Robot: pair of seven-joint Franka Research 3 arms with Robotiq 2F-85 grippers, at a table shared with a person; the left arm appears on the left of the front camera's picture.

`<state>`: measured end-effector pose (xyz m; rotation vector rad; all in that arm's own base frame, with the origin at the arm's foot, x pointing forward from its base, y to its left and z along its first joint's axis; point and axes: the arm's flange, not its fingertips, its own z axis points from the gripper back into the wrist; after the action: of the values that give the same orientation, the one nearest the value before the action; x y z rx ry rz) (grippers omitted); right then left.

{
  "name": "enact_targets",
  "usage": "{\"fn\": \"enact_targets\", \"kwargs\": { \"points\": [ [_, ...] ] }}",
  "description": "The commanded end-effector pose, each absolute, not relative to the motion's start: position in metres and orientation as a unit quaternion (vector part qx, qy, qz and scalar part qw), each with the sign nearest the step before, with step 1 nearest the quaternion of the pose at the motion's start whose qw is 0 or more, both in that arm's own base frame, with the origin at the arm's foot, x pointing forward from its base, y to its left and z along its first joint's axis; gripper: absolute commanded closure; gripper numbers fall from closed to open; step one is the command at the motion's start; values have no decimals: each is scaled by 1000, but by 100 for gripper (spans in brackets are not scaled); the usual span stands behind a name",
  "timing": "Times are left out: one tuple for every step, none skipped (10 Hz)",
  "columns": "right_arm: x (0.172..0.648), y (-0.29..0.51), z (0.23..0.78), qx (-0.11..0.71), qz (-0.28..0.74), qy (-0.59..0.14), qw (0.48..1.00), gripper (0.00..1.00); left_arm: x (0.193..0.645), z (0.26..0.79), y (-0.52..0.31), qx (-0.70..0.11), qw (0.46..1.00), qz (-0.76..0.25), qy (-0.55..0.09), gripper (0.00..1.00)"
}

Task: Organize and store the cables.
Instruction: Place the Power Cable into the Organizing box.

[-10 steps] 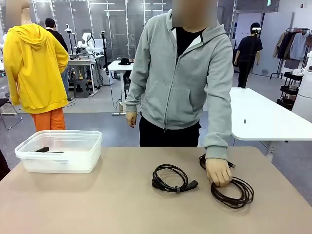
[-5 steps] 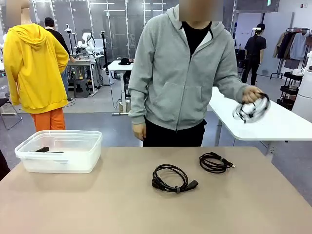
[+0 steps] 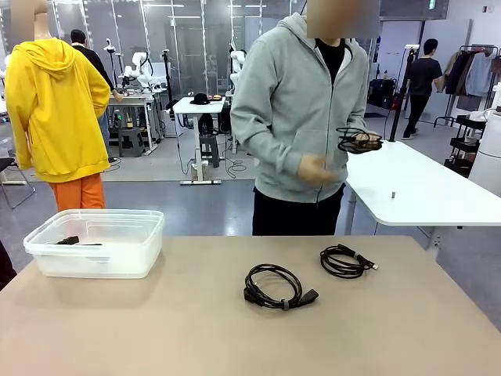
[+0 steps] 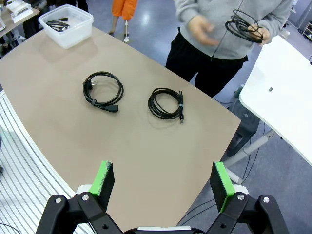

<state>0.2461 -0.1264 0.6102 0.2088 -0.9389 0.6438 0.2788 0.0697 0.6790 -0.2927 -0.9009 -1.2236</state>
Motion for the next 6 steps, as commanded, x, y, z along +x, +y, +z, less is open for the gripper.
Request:
{"fn": "enact_targets", "kwargs": {
  "points": [
    [246, -127, 610, 99, 304, -444, 837, 0, 288, 676, -8, -135, 675, -621, -376, 10],
    [246, -127, 610, 99, 304, -444, 837, 0, 298, 662, -50, -115, 675, -651, -327, 10],
    [246, -127, 610, 99, 304, -444, 837, 0, 307, 650, -91, -123, 660, -675, -306, 10],
    [246, -127, 610, 99, 304, -444, 837, 0, 319, 635, -129, -100, 665, -687, -275, 10],
    [246, -127, 610, 99, 304, -444, 837, 0, 335, 611, -176, -103, 660, -704, -241, 10],
    [246, -127, 610, 99, 304, -444, 837, 0, 345, 588, -209, -66, 655, -721, -216, 10]
  ]
}}
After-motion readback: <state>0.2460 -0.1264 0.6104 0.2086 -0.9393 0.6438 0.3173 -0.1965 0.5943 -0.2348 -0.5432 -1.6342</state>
